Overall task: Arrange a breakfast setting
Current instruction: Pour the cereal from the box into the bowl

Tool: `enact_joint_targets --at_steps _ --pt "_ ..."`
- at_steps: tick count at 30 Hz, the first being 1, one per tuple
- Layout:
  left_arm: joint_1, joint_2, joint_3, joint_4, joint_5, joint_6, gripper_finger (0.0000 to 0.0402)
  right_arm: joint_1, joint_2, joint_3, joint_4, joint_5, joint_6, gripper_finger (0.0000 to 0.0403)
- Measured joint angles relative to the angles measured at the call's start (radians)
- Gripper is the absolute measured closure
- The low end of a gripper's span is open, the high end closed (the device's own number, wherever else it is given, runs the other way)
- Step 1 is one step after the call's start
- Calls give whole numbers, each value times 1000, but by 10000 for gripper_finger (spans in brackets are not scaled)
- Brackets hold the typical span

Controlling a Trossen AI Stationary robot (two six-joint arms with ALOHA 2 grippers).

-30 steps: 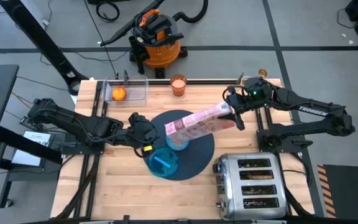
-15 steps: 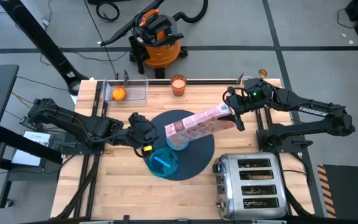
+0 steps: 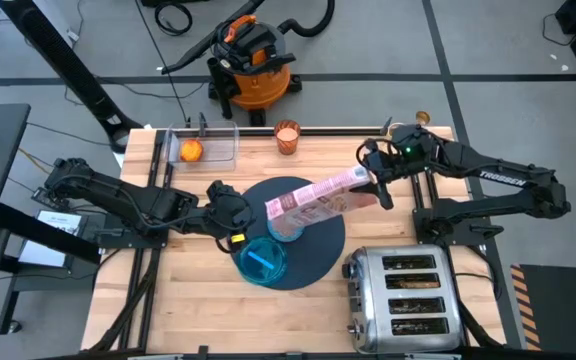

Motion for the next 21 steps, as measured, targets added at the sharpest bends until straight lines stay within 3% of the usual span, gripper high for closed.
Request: enact_joint_targets --at_steps 21 --pt "0 0 0 0 0 1 169 -6 5 0 22 10 11 209"
